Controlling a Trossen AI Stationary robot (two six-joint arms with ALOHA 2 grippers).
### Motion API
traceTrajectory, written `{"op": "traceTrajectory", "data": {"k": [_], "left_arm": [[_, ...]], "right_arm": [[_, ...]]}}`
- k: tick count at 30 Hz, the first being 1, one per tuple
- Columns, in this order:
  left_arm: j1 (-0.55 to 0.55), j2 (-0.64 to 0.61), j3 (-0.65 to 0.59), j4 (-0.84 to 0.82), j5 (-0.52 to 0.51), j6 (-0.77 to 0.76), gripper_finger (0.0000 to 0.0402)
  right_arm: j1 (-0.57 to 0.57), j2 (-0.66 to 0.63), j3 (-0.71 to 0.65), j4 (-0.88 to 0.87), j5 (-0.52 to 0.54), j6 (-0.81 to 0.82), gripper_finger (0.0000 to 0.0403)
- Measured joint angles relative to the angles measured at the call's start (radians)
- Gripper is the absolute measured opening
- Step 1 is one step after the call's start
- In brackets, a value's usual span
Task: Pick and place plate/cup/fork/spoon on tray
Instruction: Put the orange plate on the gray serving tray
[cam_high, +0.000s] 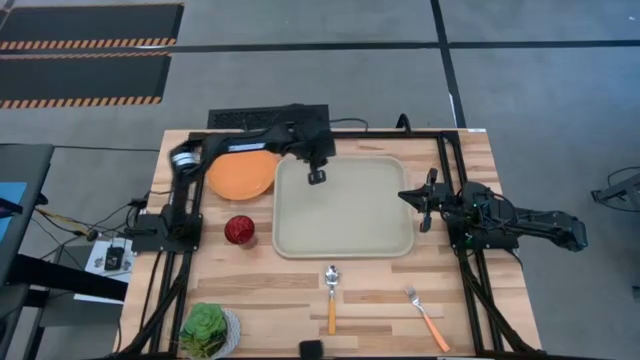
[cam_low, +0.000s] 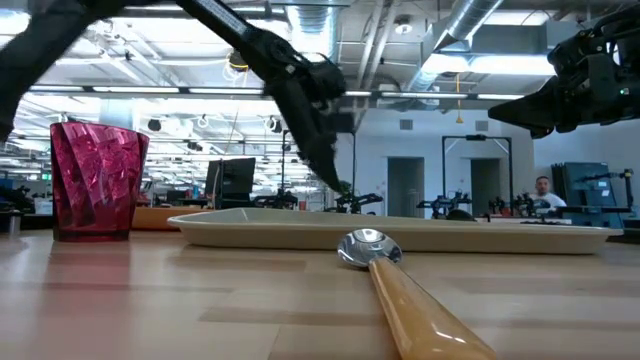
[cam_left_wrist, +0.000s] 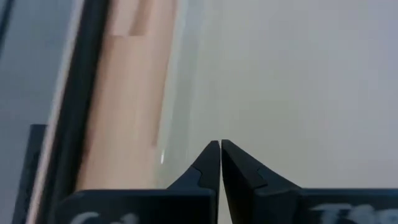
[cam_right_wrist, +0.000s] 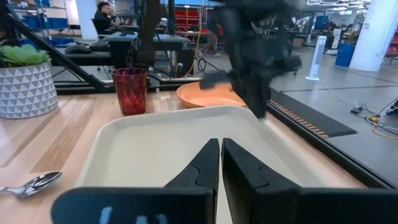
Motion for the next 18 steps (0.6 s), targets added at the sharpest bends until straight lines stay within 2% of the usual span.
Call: {"op": "traceTrajectory", "data": {"k": [5,9,14,18], "left_arm": [[0.006,-0.24,-0.274,0.079,-0.061,-0.064,0.0],[0.005,-0.449,-0.447,0.035,-0.16,-0.135,0.0],[0.008,-0.666,-0.585,-0.073,-0.187,-0.247,0.0],[0.01,-0.759,-0.662,-0.164,-0.18,-0.333,0.0]], "right_arm": [[0.0,0.0,0.0,0.0,0.0,0.0,0.0043],[0.0,0.0,0.0,0.0,-0.001,0.0,0.0043],[0.0,0.0,0.0,0.001,0.0,0.0,0.0043],[0.0,0.0,0.0,0.001,0.0,0.0,0.0043]]}}
